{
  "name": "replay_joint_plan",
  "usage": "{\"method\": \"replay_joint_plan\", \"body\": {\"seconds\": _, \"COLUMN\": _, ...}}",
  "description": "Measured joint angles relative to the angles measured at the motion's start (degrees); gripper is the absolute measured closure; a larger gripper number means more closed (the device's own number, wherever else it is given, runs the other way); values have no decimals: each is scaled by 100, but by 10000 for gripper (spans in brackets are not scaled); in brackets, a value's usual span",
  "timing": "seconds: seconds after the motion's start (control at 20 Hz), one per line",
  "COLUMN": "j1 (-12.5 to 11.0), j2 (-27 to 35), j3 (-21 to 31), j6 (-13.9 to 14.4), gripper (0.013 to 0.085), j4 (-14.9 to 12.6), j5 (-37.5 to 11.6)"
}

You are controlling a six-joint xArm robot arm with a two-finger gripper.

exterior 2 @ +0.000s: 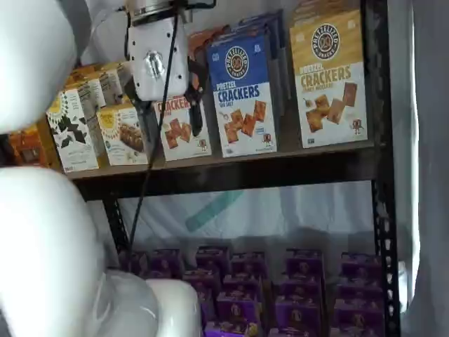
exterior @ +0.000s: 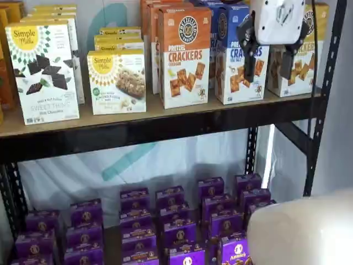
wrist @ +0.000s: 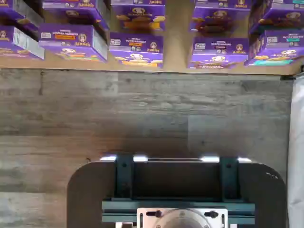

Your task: Retrieve the yellow and white box located on the top shelf, the sixth one from the left

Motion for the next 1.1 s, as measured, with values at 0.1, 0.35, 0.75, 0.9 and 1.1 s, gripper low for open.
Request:
{"method": "replay_joint_plan", "body": {"seconds": 0.1, "j1": -243, "j2": -206, "j3": 215, "j6": -164, "gripper": 130, "j4": 216, "j5": -417}}
{"method": "replay_joint_plan", "body": {"seconds": 0.35, "j1": -372, "j2": -140, "j3": 251, "j6": -305, "gripper": 130, "j4": 223, "j5": -543}}
{"method": "replay_joint_plan", "body": {"seconds": 0.75, "j1": -655, "j2": -114, "j3": 329, "j6": -668, "gripper": 130, "j4": -35, "j5": -776}}
{"method": "replay_joint_plan", "body": {"seconds": 0.9, "j1": -941, "j2": -100, "j3": 351, "j6": -972, "gripper": 130, "j4": -128, "j5": -949}}
{"method": "replay_joint_plan", "body": {"seconds": 1.1, "j1": -1465, "j2": 8, "j3": 335, "j6": -1490, "gripper": 130, "j4": -157, "j5": -1205}}
